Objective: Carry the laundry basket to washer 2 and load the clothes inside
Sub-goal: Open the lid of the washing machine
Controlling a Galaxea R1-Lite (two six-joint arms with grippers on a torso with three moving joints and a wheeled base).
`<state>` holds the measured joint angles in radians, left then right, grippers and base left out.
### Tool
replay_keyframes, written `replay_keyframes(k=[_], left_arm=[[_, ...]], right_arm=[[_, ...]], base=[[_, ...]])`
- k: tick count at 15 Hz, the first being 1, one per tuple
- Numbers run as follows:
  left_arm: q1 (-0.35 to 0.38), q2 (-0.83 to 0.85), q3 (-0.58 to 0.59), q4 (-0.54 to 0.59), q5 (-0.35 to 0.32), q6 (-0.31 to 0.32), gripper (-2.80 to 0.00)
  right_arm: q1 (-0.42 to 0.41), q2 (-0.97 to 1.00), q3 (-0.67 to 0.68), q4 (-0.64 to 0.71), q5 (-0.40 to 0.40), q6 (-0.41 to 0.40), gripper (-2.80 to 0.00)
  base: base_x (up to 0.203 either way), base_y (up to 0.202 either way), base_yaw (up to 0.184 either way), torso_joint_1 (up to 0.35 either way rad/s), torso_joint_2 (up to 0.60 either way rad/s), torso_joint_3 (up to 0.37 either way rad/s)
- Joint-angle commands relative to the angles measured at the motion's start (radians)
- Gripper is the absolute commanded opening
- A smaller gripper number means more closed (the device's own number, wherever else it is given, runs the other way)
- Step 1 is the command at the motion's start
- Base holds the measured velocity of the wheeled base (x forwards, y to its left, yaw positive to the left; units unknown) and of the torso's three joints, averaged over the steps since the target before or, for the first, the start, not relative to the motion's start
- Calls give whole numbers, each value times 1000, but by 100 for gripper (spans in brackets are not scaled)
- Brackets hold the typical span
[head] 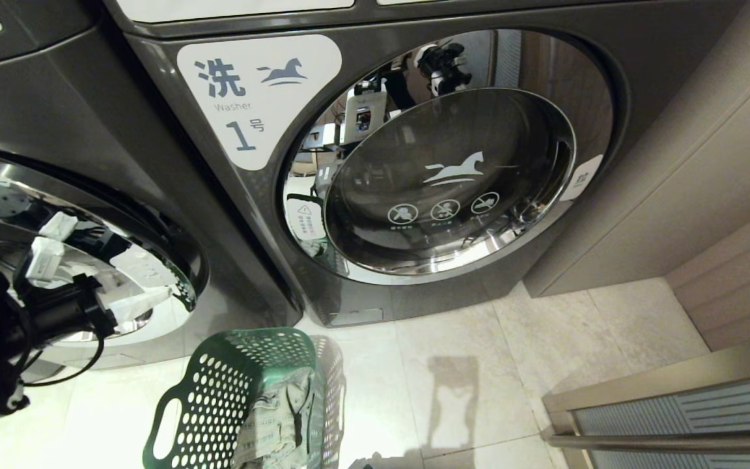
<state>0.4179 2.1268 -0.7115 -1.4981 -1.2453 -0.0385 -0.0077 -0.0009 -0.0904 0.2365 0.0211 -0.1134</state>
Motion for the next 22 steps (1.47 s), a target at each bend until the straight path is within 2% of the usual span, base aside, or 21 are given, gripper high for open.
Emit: replay_keyframes(k=[1, 6, 9, 14, 19, 22], left_arm=[[5, 8, -2, -4, -2, -1, 0], [23, 40, -18, -6, -20, -17, 0], [58, 56, -32, -16, 12, -10, 0], [127, 61, -34, -16, 19, -5, 0], [158, 49, -17, -16, 30, -8, 0], [201, -9, 38, -16, 30, -7, 0]], right_arm=[[0, 1, 0, 1, 0, 0, -280], [0, 1, 0, 1, 0, 0, -280], [0, 1, 0, 1, 0, 0, -280], [0, 1, 0, 1, 0, -2, -280], [0, 1, 0, 1, 0, 0, -280], [0, 1, 0, 1, 0, -2, -280]], base=[[0, 0, 0, 0, 0, 0], [0, 0, 0, 0, 0, 0], [0, 0, 0, 0, 0, 0], [0, 0, 0, 0, 0, 0], [0, 0, 0, 0, 0, 0], [0, 0, 0, 0, 0, 0]])
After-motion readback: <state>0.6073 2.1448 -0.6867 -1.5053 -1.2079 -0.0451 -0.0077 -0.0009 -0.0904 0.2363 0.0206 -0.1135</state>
